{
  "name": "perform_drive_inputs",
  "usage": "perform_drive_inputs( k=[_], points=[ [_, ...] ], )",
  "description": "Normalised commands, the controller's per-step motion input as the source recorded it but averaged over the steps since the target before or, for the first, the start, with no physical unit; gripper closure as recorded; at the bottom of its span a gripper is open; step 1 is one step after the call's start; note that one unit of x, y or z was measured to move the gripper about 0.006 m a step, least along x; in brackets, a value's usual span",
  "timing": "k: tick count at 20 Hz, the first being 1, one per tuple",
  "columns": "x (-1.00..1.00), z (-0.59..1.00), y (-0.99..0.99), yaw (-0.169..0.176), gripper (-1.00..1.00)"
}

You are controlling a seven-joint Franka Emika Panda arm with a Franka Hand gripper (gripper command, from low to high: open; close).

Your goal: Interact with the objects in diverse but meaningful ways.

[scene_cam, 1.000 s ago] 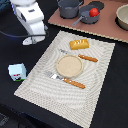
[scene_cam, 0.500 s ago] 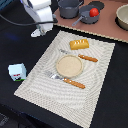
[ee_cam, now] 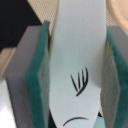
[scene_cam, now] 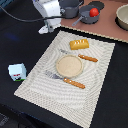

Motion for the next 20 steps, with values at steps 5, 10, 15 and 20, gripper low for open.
perform_drive_inputs(
  k=[5,10,15,20],
  points=[
    [0.85,0.32,-0.62,-0.042,1.0],
    [0.8,0.26,-0.71,-0.041,1.0],
    [0.77,0.24,-0.75,-0.048,1.0],
    [0.77,0.23,-0.75,-0.049,1.0]
  ],
)
